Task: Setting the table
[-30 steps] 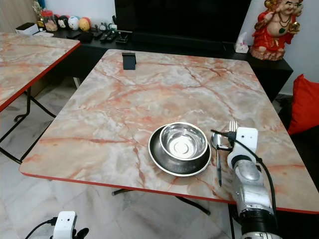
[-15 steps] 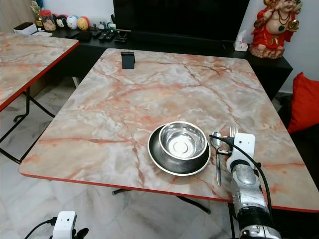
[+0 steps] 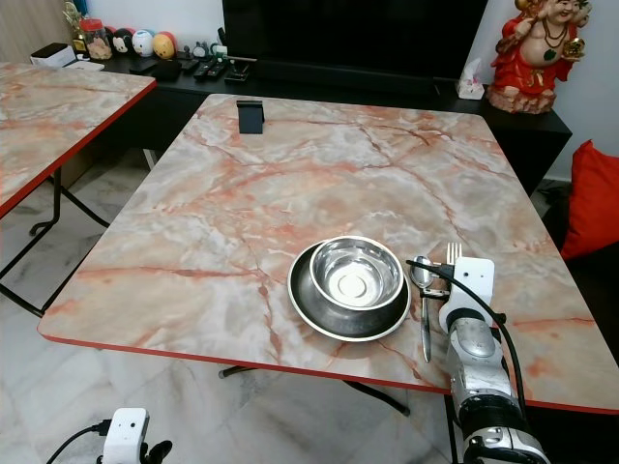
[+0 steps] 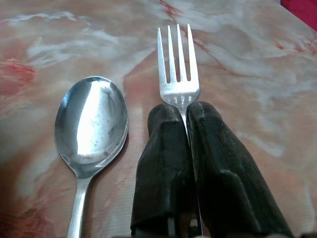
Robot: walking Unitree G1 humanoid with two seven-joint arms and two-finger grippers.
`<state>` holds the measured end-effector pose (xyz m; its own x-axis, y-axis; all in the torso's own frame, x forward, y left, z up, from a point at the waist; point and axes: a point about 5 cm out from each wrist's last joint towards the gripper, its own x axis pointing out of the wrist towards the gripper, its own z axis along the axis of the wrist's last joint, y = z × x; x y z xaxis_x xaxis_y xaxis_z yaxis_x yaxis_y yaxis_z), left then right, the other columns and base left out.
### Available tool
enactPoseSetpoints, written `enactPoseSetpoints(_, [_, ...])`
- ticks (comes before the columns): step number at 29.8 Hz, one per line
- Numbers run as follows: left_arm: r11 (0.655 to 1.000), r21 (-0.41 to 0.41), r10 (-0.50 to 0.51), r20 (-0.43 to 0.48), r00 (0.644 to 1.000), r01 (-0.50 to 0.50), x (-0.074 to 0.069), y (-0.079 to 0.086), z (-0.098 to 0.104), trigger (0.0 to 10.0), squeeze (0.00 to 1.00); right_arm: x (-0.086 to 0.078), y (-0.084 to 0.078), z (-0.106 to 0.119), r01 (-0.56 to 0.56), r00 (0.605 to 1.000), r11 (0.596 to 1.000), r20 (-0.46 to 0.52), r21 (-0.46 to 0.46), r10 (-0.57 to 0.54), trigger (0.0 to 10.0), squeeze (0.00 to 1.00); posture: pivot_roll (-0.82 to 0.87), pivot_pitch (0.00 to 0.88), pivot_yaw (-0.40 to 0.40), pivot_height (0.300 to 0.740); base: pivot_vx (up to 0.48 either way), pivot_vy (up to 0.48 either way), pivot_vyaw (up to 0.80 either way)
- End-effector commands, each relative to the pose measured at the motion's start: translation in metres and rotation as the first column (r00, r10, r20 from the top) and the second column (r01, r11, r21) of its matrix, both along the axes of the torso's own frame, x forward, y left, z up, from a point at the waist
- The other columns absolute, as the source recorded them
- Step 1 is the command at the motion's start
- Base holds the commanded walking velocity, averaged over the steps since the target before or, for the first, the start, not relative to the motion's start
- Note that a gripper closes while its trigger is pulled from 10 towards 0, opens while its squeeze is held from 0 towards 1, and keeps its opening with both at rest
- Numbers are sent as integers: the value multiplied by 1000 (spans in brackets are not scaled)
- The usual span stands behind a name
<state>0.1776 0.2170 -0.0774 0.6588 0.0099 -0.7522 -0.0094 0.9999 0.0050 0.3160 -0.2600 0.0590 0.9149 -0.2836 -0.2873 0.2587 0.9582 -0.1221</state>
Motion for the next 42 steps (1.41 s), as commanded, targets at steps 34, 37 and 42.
enactPoseSetpoints(34, [1000, 8, -17, -4, 1000, 17, 2, 0, 1, 10000, 0, 0, 0, -8, -6, 999, 1000, -48, 5, 6, 10000, 0, 21, 0, -25, 727, 0, 0, 0])
enactPoseSetpoints(37, [1000, 7, -18, -3, 1000, 18, 2, 0, 1, 10000, 0, 0, 0, -8, -6, 999, 1000, -52, 6, 6, 10000, 0, 21, 0, -25, 727, 0, 0, 0])
enactPoseSetpoints(42, [1000, 9, -18, -2, 1000, 18, 2, 0, 1, 10000, 0, -1, 0, -9, -6, 998, 1000, -60, 8, 6, 10000, 227, 24, 0, -24, 727, 0, 0, 0])
